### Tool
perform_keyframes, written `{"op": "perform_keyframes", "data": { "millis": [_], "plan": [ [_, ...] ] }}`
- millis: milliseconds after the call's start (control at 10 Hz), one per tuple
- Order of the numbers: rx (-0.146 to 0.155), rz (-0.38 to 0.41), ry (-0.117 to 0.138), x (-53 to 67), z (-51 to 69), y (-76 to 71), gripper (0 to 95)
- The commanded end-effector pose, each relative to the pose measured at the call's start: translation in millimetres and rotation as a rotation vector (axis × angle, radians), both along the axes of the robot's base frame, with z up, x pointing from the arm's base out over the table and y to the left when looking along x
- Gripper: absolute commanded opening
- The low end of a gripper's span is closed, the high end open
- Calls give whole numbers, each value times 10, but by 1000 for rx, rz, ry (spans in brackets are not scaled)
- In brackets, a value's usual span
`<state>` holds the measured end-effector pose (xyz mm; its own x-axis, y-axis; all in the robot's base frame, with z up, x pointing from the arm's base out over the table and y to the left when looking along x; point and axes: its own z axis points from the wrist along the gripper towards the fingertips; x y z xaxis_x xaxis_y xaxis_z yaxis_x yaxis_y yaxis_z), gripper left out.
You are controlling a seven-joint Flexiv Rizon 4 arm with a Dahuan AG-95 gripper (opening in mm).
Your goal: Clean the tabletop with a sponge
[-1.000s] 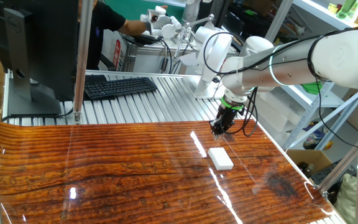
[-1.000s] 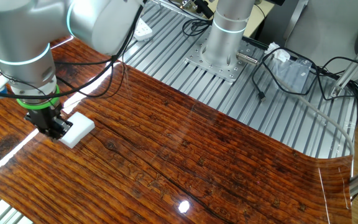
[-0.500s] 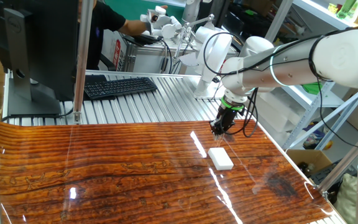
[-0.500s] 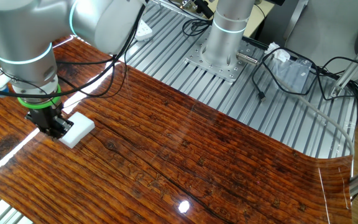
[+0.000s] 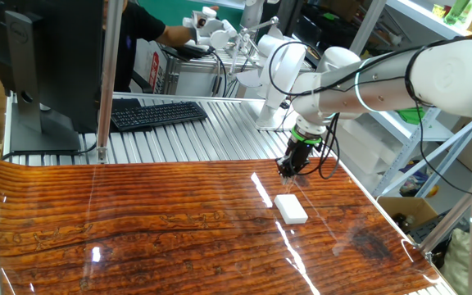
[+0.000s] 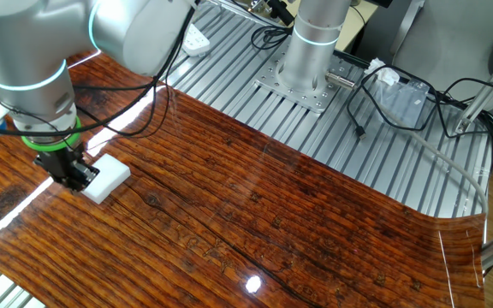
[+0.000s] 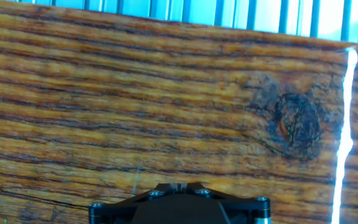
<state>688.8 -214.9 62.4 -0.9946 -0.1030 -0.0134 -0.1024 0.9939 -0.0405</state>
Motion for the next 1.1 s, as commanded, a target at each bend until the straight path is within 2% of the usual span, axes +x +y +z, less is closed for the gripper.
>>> {"op": "perform_keyframes", "data": {
  "millis": [100,700,1100],
  "plan": [
    [-14,-7,2,-16,7,-9,0],
    [-17,6,22,-16,7,-9,0],
    [-13,16,23,-20,4,-18,0]
  ]
}}
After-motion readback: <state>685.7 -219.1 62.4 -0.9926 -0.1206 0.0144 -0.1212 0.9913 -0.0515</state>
